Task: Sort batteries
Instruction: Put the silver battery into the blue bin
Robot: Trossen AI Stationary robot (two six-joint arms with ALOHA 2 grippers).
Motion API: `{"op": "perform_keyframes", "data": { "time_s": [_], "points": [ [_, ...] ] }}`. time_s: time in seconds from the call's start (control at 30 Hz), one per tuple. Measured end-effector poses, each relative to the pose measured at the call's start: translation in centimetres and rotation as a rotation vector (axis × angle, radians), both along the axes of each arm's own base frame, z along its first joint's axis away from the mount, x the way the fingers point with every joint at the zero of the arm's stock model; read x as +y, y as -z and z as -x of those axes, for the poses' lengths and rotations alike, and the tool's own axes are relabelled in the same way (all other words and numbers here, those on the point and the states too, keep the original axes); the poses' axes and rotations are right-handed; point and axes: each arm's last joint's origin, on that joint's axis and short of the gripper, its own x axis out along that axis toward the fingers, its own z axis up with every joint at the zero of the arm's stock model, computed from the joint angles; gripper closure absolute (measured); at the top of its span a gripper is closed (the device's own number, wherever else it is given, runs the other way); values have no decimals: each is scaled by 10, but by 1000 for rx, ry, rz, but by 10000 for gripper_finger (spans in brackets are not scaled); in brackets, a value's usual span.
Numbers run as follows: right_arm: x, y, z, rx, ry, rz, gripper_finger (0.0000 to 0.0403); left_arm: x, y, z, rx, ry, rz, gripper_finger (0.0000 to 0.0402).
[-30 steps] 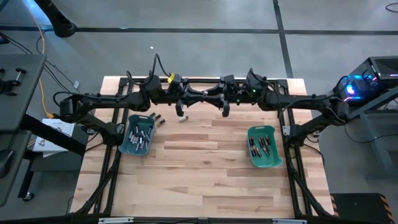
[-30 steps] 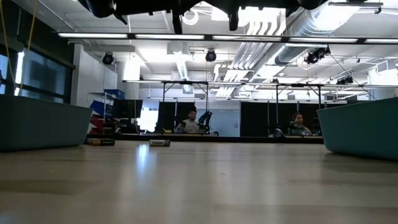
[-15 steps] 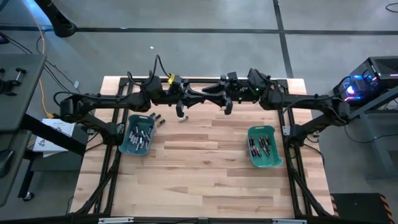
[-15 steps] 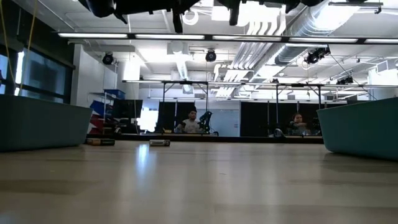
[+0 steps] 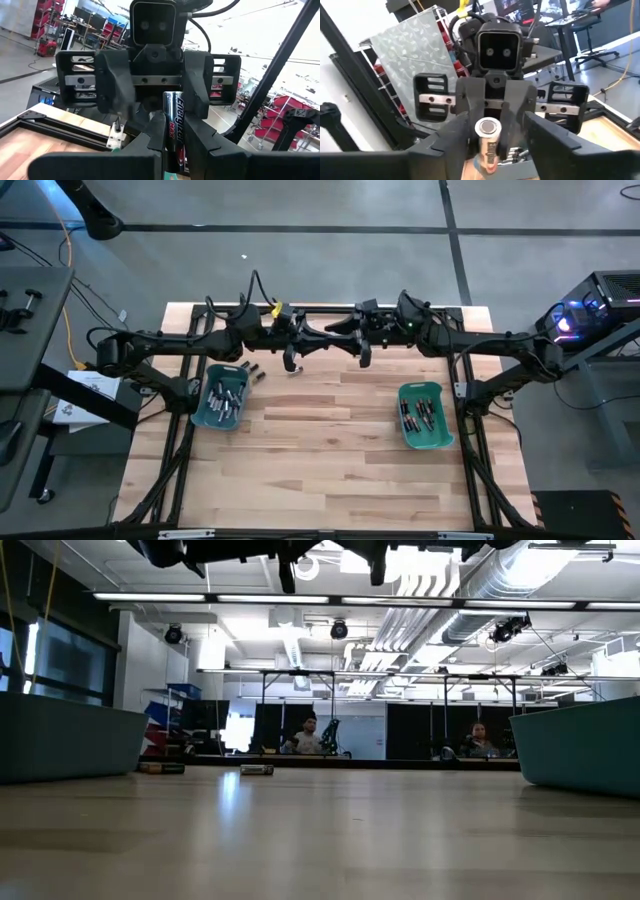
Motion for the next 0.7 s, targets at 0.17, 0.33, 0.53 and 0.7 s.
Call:
{"op": "perform_keyframes", "data": {
  "time_s": [0.17, 0.33, 0.53, 0.7],
  "points": [
    [0, 0, 0, -1, -8, 1, 290, 0, 0, 0, 0, -1, 1, 373],
    [1, -2, 0, -15, -24, 9, 369, 1, 0, 0, 1, -9, 12, 366],
    [2, -3, 3, -12, -30, 4, 370, 0, 0, 0, 4, -17, 4, 343],
    [-1, -11, 20, 29, 8, -17, 370, 2, 3, 0, 42, -20, 2, 295]
  ]
}}
